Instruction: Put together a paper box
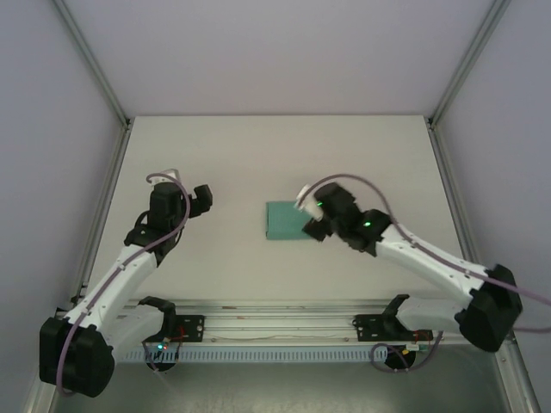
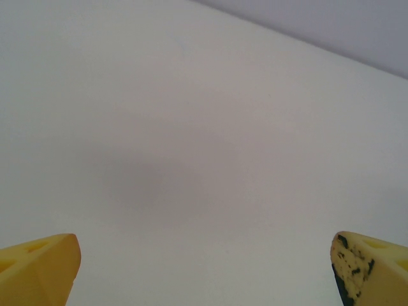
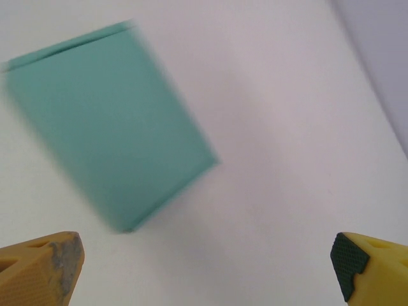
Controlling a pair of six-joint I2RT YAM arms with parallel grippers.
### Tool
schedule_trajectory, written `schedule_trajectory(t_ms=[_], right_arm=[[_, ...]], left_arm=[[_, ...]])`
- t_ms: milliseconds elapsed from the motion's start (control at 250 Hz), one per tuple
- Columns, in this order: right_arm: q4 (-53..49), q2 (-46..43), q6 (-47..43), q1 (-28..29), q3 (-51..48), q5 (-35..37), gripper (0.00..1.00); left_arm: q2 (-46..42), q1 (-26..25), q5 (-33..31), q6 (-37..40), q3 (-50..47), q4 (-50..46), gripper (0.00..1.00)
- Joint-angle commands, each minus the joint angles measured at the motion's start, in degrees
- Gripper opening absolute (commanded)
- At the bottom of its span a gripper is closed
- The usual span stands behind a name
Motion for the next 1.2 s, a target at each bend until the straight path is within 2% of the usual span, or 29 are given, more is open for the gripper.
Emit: schedule_trajectory(t_ms=[0, 68, 160, 240, 312, 428, 488, 556, 628, 664, 708, 743, 787, 807, 855, 883, 919, 947, 987, 1055, 1127, 1195], right_arm=[[16.0, -6.1, 17.3, -11.3, -5.6, -1.3, 1.0], [24.1, -8.4, 23.7, -18.9, -11.0, -0.7, 1.0], [31.7, -7.9, 31.8, -28.3, -16.3, -3.3, 1.0], [42.7, -4.9, 33.3, -33.6, -22.3, -4.7, 1.0], [54.3, -0.9, 32.2, -35.3, -27.5, -6.7, 1.0], [56.0, 4.9, 28.3, -35.6, -28.1, -9.9, 1.0], [63.4, 8.9, 26.7, -35.7, -30.5, -9.7, 1.0], [73.0, 13.2, 27.1, -36.4, -32.8, -10.0, 1.0], [68.3, 11.1, 28.4, -38.9, -32.2, -13.4, 1.0], [71.2, 12.2, 28.9, -40.1, -33.0, -16.4, 1.0], [73.7, 13.9, 30.3, -41.2, -33.3, -16.6, 1.0], [72.7, 16.0, 31.4, -42.4, -32.5, -16.5, 1.0], [80.3, 22.0, 33.3, -42.9, -31.5, -16.4, 1.0], [79.3, 21.6, 34.3, -43.5, -31.0, -15.4, 1.0], [65.1, 18.1, 35.6, -43.9, -27.2, -10.5, 1.0], [68.9, 19.8, 36.0, -43.7, -27.8, -9.9, 1.0], [74.6, 20.6, 36.0, -43.7, -29.7, -10.1, 1.0], [72.6, 20.0, 36.2, -43.8, -29.3, -9.3, 1.0], [68.1, 18.9, 36.0, -43.7, -28.1, -9.2, 1.0], [72.0, 20.0, 36.0, -43.7, -29.0, -9.5, 1.0], [69.2, 19.1, 36.0, -43.8, -28.4, -9.4, 1.0], [70.8, 19.6, 36.0, -43.7, -28.7, -9.5, 1.0]], left_arm=[[1.4, 2.7, -7.0, 7.3, -3.3, 9.0, 1.0], [3.0, 4.1, -9.1, 10.3, -5.1, 13.9, 1.0], [5.6, 5.1, -11.8, 14.2, -10.1, 25.4, 1.0], [7.5, 5.5, -14.7, 15.8, -14.8, 36.6, 1.0], [9.6, 5.7, -14.0, 19.3, -18.9, 45.6, 1.0], [15.1, 6.1, -14.6, 20.6, -21.9, 55.1, 1.0], [15.6, 6.2, -12.9, 20.5, -21.3, 54.5, 1.0], [17.9, 7.0, -11.6, 20.9, -23.4, 63.6, 1.0], [23.8, 9.5, -10.0, 18.2, -25.8, 73.6, 1.0], [28.5, 11.0, -7.0, 18.0, -26.5, 80.2, 1.0], [33.2, 11.4, -5.2, 19.0, -25.5, 83.6, 1.0], [33.9, 11.5, -4.3, 19.4, -23.4, 81.0, 1.0], [30.3, 11.5, -1.7, 19.2, -19.3, 66.3, 1.0], [29.9, 11.5, -1.3, 19.0, -17.3, 62.2, 1.0], [32.5, 11.2, -1.6, 20.2, -17.6, 68.1, 1.0], [32.5, 11.3, -1.6, 20.0, -18.4, 69.3, 1.0], [31.4, 11.5, -3.4, 18.8, -17.7, 65.7, 1.0], [30.7, 11.4, -3.8, 18.4, -17.0, 63.4, 1.0], [31.7, 11.4, -3.9, 18.9, -17.6, 66.3, 1.0], [31.5, 11.4, -3.9, 18.8, -17.6, 65.7, 1.0], [31.4, 11.4, -3.8, 18.9, -17.4, 65.5, 1.0], [31.2, 11.4, -3.8, 18.9, -17.4, 65.2, 1.0]])
